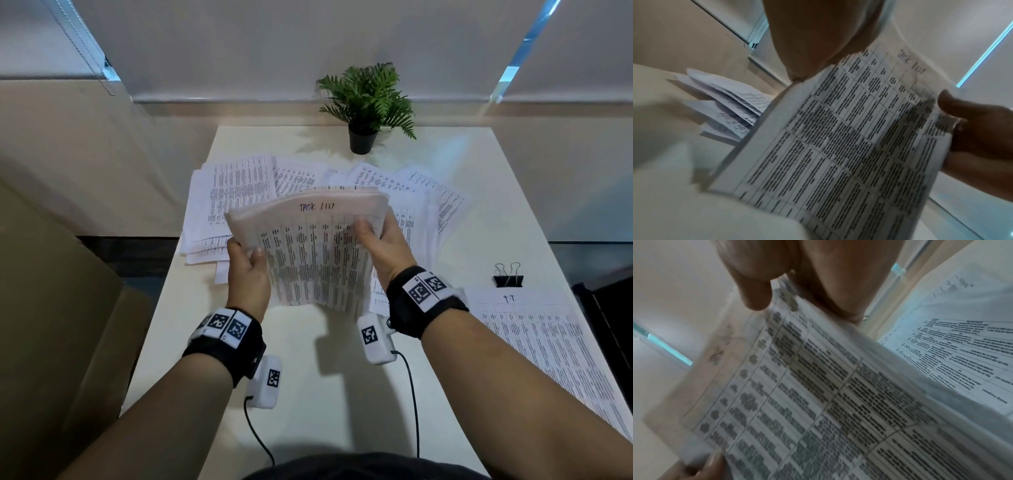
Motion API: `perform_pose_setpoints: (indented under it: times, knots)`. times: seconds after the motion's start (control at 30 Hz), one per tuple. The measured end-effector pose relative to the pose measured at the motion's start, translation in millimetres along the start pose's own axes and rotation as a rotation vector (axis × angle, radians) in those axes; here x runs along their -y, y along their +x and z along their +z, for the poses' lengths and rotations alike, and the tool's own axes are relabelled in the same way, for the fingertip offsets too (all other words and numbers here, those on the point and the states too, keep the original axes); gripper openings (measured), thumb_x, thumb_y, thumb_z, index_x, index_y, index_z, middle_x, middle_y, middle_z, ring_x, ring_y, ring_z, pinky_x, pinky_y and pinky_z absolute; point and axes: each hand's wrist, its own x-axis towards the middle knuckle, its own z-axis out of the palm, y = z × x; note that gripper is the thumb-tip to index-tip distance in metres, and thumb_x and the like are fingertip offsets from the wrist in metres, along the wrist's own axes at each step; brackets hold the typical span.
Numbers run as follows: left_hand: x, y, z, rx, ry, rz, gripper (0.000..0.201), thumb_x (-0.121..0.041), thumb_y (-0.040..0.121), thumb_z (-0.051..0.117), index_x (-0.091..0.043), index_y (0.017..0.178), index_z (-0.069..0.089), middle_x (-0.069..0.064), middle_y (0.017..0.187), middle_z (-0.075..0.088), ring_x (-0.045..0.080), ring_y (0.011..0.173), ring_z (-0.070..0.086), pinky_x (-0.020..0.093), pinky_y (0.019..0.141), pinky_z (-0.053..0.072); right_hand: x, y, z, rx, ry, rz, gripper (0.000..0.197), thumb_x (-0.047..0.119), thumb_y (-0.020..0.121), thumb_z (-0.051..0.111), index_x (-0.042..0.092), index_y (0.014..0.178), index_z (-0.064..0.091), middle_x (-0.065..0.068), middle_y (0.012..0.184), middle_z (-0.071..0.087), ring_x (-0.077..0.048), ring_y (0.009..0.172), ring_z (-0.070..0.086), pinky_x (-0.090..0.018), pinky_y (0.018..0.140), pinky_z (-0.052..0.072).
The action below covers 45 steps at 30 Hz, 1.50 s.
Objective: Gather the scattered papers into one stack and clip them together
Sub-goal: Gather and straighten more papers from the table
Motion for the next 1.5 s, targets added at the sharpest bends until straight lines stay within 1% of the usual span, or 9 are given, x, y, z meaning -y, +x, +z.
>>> perform_pose_setpoints:
  times: [0.23,0.37,0.5,0.73,0.87,1.0,1.23,1.43,1.5]
  knots:
    - [3,2,-1,-0.019,-0.070,0.015,0.016,-0.013,0.102,0.038,-0.024,0.110,0.045,-0.004,0.104,0.059,0.012,0.097,0.056,0.039,0.093,0.045,-13,-3,-1,-0.059,-0.097,-0.025,0.020,0.026,0.097,0.042,0.039,0.102,0.057,-0.002,0.108,0.063,-0.021,0.106,0.058,-0.043,0.096,0.047]
    - [-7,-3,3,0.044,-0.183,0.055,0.006,-0.022,0.104,0.036,-0.027,0.106,0.039,0.001,0.111,0.056,0.013,0.104,0.053,0.031,0.095,0.044,-6,-4,6,-0.115,-0.094,-0.124,0.023,0.013,0.098,0.042,0.033,0.107,0.047,0.005,0.096,0.057,-0.008,0.088,0.055,-0.035,0.082,0.050]
    - [-11,-1,0,0.062,-0.190,0.119,0.004,-0.015,0.105,0.035,-0.013,0.107,0.032,0.004,0.113,0.051,0.007,0.099,0.051,0.021,0.088,0.047,7,-4,3,-0.020,-0.098,-0.310,0.064,-0.004,0.094,0.042,0.048,0.130,0.036,-0.009,0.126,0.048,-0.013,0.102,0.052,-0.028,0.091,0.051]
    - [-8,5,-1,0.090,-0.157,0.136,0.009,-0.018,0.105,0.035,-0.027,0.102,0.035,0.001,0.112,0.051,0.009,0.102,0.050,0.032,0.093,0.046,6,4,6,-0.119,-0.292,-0.470,0.035,-0.009,0.090,0.044,0.009,0.117,0.057,-0.006,0.105,0.052,-0.003,0.097,0.053,-0.023,0.089,0.046]
    - [-6,6,1,0.103,-0.152,0.095,0.018,-0.010,0.101,0.046,-0.018,0.109,0.032,-0.002,0.110,0.051,0.006,0.101,0.053,0.029,0.091,0.048,12,-3,7,-0.110,-0.208,-0.416,0.050,-0.012,0.085,0.044,0.028,0.115,0.046,0.001,0.107,0.055,-0.005,0.091,0.055,-0.021,0.079,0.048]
    - [4,9,0,0.128,-0.124,-0.021,0.031,-0.001,0.096,0.050,-0.018,0.117,0.034,-0.002,0.113,0.056,0.015,0.107,0.055,0.039,0.097,0.047,1,-10,6,-0.137,-0.081,-0.205,0.071,-0.016,0.077,0.041,0.047,0.110,0.035,-0.002,0.102,0.049,-0.017,0.087,0.056,-0.041,0.075,0.055]
    - [4,6,9,0.133,-0.140,-0.118,0.021,-0.006,0.101,0.037,-0.018,0.118,0.038,-0.009,0.105,0.058,0.003,0.094,0.056,0.023,0.078,0.044,-33,-18,9,-0.177,-0.253,-0.023,0.030,-0.003,0.095,0.037,0.022,0.110,0.032,0.005,0.096,0.053,-0.009,0.083,0.054,-0.040,0.080,0.052]
    - [-19,4,18,0.044,-0.147,-0.147,0.027,-0.006,0.102,0.034,-0.018,0.125,0.040,-0.001,0.111,0.058,0.011,0.096,0.056,0.026,0.084,0.050,-31,-14,-7,-0.098,-0.531,-0.082,0.003,0.013,0.100,0.039,0.015,0.101,0.037,0.003,0.091,0.053,-0.005,0.077,0.052,-0.012,0.062,0.040]
    - [-24,3,24,0.019,-0.143,-0.164,0.022,-0.007,0.100,0.036,-0.020,0.115,0.043,0.004,0.112,0.057,0.023,0.102,0.057,0.041,0.092,0.051,-31,-16,-17,-0.092,-0.628,-0.082,0.006,0.015,0.100,0.038,0.010,0.096,0.039,0.005,0.080,0.048,-0.005,0.066,0.046,-0.017,0.056,0.038]
